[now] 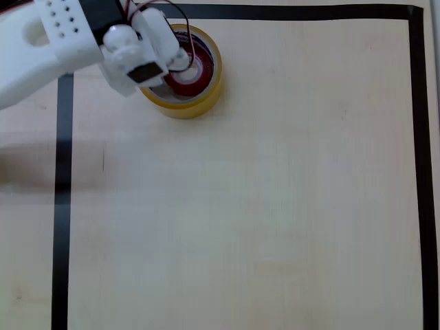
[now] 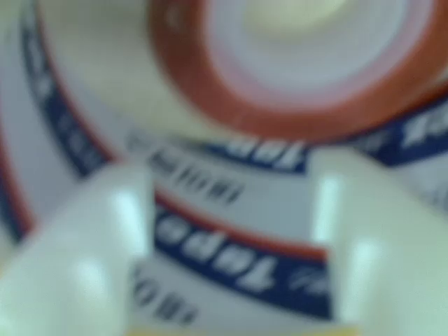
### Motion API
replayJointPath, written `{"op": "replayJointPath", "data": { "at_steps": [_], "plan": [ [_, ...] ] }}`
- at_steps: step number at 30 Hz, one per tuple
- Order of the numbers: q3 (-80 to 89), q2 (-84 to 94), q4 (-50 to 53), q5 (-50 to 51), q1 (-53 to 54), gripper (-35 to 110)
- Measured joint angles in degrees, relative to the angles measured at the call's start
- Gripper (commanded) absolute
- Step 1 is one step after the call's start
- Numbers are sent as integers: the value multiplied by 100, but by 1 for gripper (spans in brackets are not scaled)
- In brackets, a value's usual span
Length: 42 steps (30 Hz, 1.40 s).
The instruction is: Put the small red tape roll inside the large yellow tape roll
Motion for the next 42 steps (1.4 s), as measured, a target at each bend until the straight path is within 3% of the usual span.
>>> {"op": "replayJointPath", "data": {
  "at_steps": [6,10,21,27,34,42],
  "plan": [
    [9,1046,-141,220,475,9],
    [800,2461,-773,492,844,10],
    [6302,8262,-3498,1151,1978,13],
    [8745,11013,-3867,1327,2654,14],
    [9448,11918,-3850,1564,3067,15],
    [10371,11944,-3850,1679,2821,15]
  ]
}}
